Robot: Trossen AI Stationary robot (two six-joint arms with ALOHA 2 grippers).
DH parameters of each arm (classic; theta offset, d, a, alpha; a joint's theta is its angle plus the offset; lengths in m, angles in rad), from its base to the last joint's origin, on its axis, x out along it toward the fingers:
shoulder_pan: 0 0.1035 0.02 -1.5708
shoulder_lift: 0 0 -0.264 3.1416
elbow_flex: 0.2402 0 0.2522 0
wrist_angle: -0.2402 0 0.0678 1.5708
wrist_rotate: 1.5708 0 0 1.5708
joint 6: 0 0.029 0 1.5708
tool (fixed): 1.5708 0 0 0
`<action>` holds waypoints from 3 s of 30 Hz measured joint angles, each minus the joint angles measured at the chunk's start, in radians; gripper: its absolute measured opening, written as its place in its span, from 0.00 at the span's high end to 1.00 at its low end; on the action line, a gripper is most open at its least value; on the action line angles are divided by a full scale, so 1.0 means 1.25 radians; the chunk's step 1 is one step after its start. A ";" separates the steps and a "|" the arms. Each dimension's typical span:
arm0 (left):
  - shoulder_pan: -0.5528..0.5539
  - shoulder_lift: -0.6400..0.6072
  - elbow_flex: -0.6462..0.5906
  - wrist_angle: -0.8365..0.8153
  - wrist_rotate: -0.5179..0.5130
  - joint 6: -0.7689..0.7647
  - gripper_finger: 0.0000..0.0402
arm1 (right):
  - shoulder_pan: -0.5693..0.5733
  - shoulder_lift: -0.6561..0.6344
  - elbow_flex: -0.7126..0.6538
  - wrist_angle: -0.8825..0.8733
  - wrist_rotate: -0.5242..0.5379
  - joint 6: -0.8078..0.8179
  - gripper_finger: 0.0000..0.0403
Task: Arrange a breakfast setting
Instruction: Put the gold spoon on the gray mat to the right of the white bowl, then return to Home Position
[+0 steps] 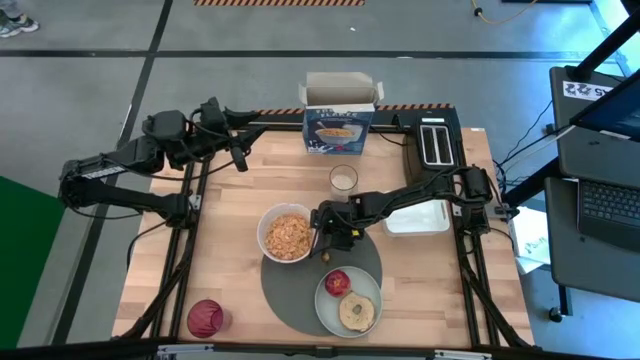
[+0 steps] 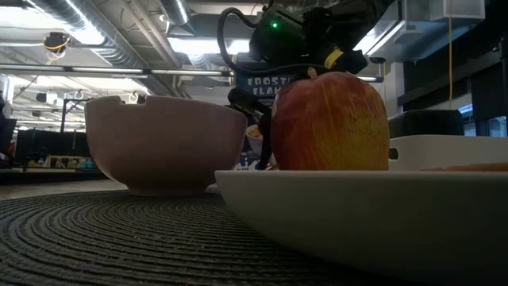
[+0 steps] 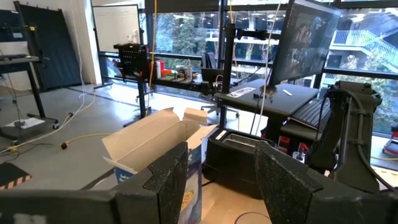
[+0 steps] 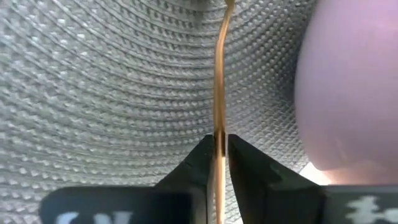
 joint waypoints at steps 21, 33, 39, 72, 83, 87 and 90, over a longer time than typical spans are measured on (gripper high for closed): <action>0.000 0.000 0.000 0.000 0.000 0.000 0.56 | 0.000 0.000 0.008 -0.007 -0.001 0.051 0.86; 0.000 0.000 0.000 0.003 0.000 0.003 0.56 | 0.001 -0.090 0.009 -0.109 0.014 0.129 0.86; 0.000 0.000 0.000 0.002 0.000 0.003 0.56 | 0.006 -0.175 0.083 -0.235 0.012 0.260 0.86; 0.143 -0.258 -0.297 0.166 0.294 -0.305 0.84 | -0.195 -0.718 -0.524 1.025 -0.103 1.298 0.86; 0.140 -0.322 -0.586 0.476 0.288 -0.504 0.94 | -0.249 -0.857 -0.799 1.353 -0.033 1.452 0.87; 0.140 -0.336 -0.570 0.477 0.284 -0.484 0.96 | -0.281 -1.048 -0.793 1.145 -0.118 1.449 0.94; 0.140 -0.358 -0.566 0.476 0.260 -0.466 0.97 | -0.296 -1.227 -0.788 0.956 -0.115 1.420 0.99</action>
